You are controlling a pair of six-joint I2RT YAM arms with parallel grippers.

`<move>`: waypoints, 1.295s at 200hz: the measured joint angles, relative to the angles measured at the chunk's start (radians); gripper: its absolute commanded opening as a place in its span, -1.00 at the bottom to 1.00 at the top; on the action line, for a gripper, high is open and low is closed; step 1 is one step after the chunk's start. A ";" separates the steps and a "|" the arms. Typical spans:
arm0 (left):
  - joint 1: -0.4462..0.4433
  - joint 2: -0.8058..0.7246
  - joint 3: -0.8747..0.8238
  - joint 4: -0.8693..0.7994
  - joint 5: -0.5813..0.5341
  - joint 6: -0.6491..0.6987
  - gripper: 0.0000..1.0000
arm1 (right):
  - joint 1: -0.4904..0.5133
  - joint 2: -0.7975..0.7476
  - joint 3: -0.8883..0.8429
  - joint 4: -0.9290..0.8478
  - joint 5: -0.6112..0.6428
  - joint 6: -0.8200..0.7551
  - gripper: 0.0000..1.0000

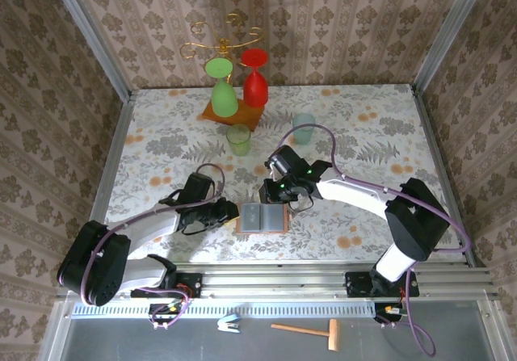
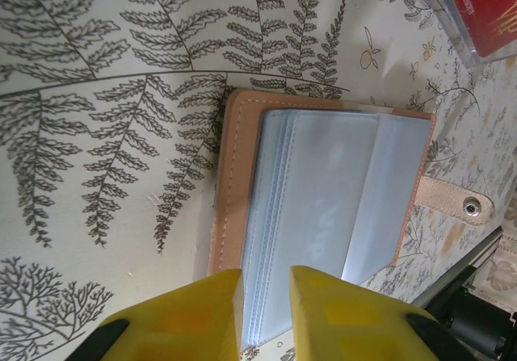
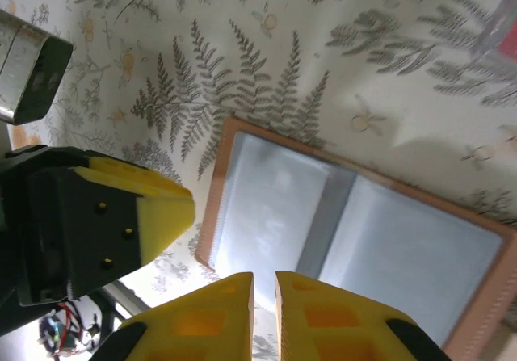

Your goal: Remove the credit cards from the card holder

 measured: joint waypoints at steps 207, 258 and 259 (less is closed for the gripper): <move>-0.007 0.076 -0.026 0.063 0.001 -0.002 -0.89 | 0.073 0.195 0.032 0.100 -0.092 0.201 -0.45; -0.007 0.088 -0.026 0.073 0.004 -0.002 -0.88 | 0.074 0.228 0.037 0.082 -0.092 0.201 -0.43; -0.007 0.088 -0.026 0.073 0.005 -0.002 -0.88 | 0.074 0.229 0.037 0.082 -0.092 0.201 -0.43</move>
